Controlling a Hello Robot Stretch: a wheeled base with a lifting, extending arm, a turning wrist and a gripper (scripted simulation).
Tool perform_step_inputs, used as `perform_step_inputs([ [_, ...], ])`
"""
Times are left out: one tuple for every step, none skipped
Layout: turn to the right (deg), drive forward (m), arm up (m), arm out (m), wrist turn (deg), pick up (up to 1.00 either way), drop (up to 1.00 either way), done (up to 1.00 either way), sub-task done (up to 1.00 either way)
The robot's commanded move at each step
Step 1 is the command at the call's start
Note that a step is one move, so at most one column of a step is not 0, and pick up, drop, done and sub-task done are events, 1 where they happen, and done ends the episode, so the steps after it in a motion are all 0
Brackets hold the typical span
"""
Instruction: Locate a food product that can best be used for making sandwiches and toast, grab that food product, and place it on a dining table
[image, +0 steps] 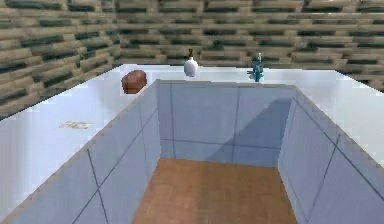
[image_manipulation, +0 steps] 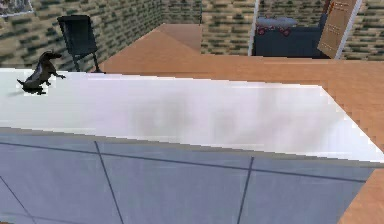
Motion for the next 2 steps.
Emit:
perform_step_inputs([
  [3.0, 0.0, 0.0, 0.0, 0.0, 0.0, 0.0, 0.0, 0.0],
  [0.0, 0.95, 0.0, 0.0, 0.0, 0.0, 0.0, 0.0, 0.0],
])
